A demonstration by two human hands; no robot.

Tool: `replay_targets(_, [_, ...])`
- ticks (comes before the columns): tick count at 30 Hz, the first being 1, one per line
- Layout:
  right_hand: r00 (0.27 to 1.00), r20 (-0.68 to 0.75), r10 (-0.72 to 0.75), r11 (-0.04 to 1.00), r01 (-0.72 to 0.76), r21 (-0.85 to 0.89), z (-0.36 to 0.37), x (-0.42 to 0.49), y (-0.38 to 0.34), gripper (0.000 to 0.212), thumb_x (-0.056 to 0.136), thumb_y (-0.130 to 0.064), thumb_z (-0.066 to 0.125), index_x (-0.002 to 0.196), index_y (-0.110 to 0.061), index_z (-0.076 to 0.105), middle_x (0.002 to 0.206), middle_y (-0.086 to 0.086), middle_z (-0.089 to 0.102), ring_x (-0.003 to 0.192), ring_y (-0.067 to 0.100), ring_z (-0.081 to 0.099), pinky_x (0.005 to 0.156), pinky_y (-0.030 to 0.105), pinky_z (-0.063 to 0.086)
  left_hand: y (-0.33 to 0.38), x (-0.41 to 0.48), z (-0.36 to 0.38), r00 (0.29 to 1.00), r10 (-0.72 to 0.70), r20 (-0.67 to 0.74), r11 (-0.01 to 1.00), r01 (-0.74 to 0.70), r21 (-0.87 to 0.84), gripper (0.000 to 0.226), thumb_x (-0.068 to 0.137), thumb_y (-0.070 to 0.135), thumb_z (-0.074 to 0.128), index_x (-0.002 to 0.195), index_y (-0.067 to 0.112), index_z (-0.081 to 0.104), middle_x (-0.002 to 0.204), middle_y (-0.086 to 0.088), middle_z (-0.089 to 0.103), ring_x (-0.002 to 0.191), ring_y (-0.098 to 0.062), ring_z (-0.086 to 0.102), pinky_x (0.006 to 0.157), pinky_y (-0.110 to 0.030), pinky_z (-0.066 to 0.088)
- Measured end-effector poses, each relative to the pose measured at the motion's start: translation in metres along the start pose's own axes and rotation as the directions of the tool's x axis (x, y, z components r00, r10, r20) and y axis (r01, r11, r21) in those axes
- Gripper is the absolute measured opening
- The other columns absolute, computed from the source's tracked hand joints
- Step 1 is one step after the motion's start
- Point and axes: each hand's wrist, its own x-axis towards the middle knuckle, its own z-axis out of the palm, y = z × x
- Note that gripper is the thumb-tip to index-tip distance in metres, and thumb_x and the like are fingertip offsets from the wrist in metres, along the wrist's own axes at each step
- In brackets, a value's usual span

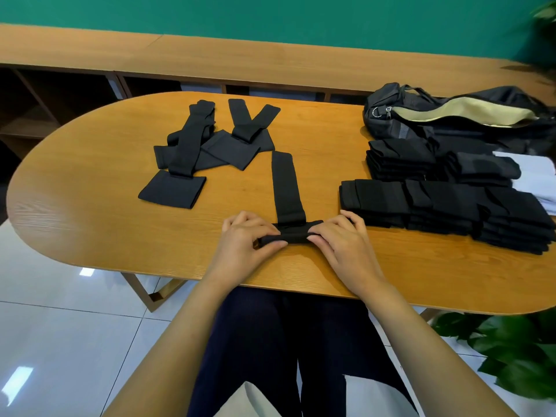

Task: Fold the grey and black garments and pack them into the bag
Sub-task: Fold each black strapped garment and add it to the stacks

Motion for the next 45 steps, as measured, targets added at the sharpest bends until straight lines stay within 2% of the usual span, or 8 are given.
replay_targets(10, [0.999,0.021,-0.025,1.000,0.024,0.017,0.0012,-0.0008,0.0033,0.034,0.095,-0.043,0.048,0.102,-0.021,0.073,0.098,-0.010,0.070,0.109,0.007,0.052,0.104,0.035,0.027,0.0001,-0.0009,-0.0025,0.999,-0.041,-0.022,0.994,0.038,-0.102,0.031,0.078,0.059,0.062,0.092,0.034,0.073,0.089,0.028,0.061,0.103,0.001,0.048,0.098,-0.023,0.022])
replay_targets(17, [1.000,-0.002,-0.005,1.000,0.005,0.015,-0.0010,-0.0013,0.0021,0.032,0.092,-0.046,0.052,0.100,-0.022,0.072,0.097,-0.010,0.068,0.105,0.007,0.052,0.103,0.038,0.031,0.0013,0.0000,-0.0027,0.995,-0.095,0.001,0.988,0.095,-0.120,0.032,0.080,0.056,0.057,0.087,0.029,0.072,0.084,0.024,0.061,0.100,0.003,0.046,0.093,-0.032,0.028])
replay_targets(21, [0.999,0.029,0.014,1.000,-0.014,-0.001,-0.0026,-0.0005,0.0014,0.024,0.090,-0.040,0.061,0.105,-0.024,0.070,0.103,-0.011,0.069,0.106,0.009,0.052,0.089,0.034,0.036,0.0013,0.0000,-0.0030,0.974,-0.224,-0.024,0.961,0.216,-0.175,0.008,0.079,0.050,0.064,0.084,0.050,0.059,0.091,0.018,0.057,0.103,-0.015,0.049,0.095,-0.037,0.037])
replay_targets(24, [0.999,-0.006,0.049,0.999,-0.049,-0.002,-0.0029,-0.0013,0.0000,0.018,0.087,-0.028,0.070,0.102,-0.020,0.071,0.095,-0.004,0.067,0.097,0.007,0.046,0.078,0.031,0.039,0.0024,0.0010,-0.0050,0.978,-0.210,-0.023,0.961,0.202,-0.189,0.008,0.082,0.044,0.068,0.088,0.043,0.063,0.089,0.020,0.060,0.098,-0.007,0.052,0.095,-0.044,0.041])
replay_targets(29, [0.974,0.011,0.226,0.973,-0.226,0.042,-0.0016,-0.0020,-0.0006,0.037,0.093,-0.039,0.055,0.116,-0.012,0.062,0.095,0.001,0.060,0.086,0.017,0.051,0.072,0.028,0.043,0.0022,0.0001,-0.0049,0.980,-0.186,-0.063,0.963,0.169,-0.211,0.013,0.086,0.029,0.068,0.098,0.024,0.064,0.081,0.006,0.062,0.082,-0.008,0.056,0.078,-0.038,0.049])
replay_targets(34, [0.972,-0.043,0.229,0.973,-0.229,-0.002,-0.0019,-0.0003,-0.0007,0.024,0.094,-0.024,0.061,0.111,-0.008,0.062,0.089,0.003,0.061,0.080,0.016,0.057,0.070,0.029,0.046,0.0001,-0.0014,-0.0040,0.963,-0.265,-0.057,0.945,0.247,-0.212,0.048,0.083,0.041,0.065,0.127,0.042,0.045,0.079,0.009,0.061,0.085,-0.006,0.059,0.095,-0.048,0.046])
replay_targets(38, [0.968,-0.005,0.250,0.968,-0.250,0.020,-0.0027,0.0006,-0.0006,0.029,0.090,-0.019,0.067,0.118,-0.012,0.062,0.085,-0.007,0.059,0.078,0.006,0.052,0.068,0.023,0.045,-0.0020,-0.0002,-0.0024,0.951,-0.297,-0.083,0.951,0.286,-0.120,0.066,0.082,0.036,0.069,0.142,0.030,0.041,0.076,0.009,0.058,0.080,-0.006,0.057,0.099,-0.049,0.043])
replay_targets(45, [0.987,-0.008,0.162,0.987,-0.163,-0.010,-0.0008,0.0007,0.0008,0.024,0.091,-0.019,0.065,0.114,-0.013,0.063,0.094,-0.004,0.060,0.087,0.010,0.053,0.066,0.027,0.052,-0.0009,0.0018,-0.0021,0.955,-0.267,-0.133,0.959,0.276,0.060,0.070,0.083,0.037,0.072,0.144,0.028,0.040,0.103,0.013,0.051,0.102,-0.006,0.042,0.096,-0.033,0.032])
